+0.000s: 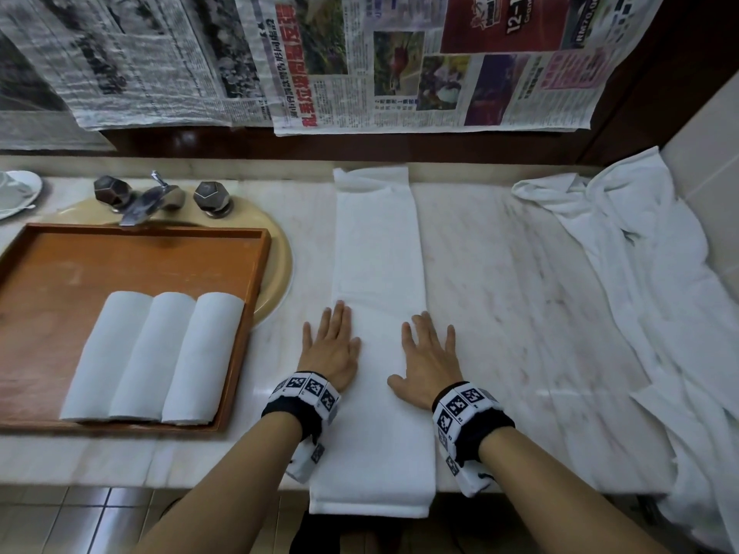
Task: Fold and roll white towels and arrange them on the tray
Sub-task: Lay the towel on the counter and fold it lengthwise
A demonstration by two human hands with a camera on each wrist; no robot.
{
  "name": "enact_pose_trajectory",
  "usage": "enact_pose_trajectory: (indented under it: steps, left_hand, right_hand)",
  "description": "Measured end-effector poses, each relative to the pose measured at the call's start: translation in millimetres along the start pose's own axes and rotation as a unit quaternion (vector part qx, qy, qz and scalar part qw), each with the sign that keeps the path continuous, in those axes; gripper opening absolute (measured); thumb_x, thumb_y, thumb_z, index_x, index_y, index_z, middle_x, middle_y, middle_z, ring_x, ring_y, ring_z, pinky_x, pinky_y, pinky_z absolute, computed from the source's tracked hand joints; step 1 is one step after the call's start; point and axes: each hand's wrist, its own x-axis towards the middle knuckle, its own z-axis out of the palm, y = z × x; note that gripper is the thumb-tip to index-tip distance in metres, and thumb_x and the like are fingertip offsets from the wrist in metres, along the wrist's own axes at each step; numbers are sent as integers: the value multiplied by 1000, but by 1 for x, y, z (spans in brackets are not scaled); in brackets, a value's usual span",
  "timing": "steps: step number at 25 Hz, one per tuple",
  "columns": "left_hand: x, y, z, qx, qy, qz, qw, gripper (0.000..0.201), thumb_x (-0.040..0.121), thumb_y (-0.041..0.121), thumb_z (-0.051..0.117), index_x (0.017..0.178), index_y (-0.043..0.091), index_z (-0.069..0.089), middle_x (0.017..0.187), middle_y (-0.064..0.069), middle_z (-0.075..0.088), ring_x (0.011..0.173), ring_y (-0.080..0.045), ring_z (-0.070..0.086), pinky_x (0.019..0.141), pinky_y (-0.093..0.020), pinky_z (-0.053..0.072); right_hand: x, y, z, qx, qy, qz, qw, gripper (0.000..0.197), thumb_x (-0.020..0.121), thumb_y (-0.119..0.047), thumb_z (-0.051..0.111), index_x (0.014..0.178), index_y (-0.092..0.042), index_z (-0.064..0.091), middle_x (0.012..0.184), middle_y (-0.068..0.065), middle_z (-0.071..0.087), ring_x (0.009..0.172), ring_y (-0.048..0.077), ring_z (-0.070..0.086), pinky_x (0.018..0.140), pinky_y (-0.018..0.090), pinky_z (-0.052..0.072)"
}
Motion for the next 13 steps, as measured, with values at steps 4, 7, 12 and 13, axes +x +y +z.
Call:
enact_pose_trajectory:
  steps: [4,7,12,13]
  left_hand:
    - [10,0,-12,76,-22,17,997,60,105,31,17,153,15,-16,158,3,-26,147,-18,-19,117,-52,-13]
    - [37,4,-26,77,-26,11,997,62,104,31,18,152,16,-17,158,4,-26,148,-18,-17,117,-53,-13]
    - [62,14,-59,74,-4,-22,997,63,103,17,26,154,15,-10,161,2,-19,148,-21,-15,118,-55,-4]
    - [50,18,-53,69,20,-5,997,62,103,16,26,154,14,-9,161,0,-18,149,-21,-14,119,-54,-3]
  right_hand:
    - [12,1,-4,28,-30,-2,999,85,95,-45,40,153,-7,-8,159,5,-23,148,17,-16,119,53,-3]
    - [42,10,-22,27,-54,2,998,84,96,-45,40,153,-10,-10,159,2,-25,147,15,-16,118,55,-3]
    - [70,16,-57,28,-76,-27,996,68,101,-30,33,154,-10,-5,160,1,-23,148,15,-13,117,56,-4]
    - [59,10,-49,28,-74,-52,996,67,102,-29,32,154,-11,-5,160,0,-23,148,16,-14,117,56,-5]
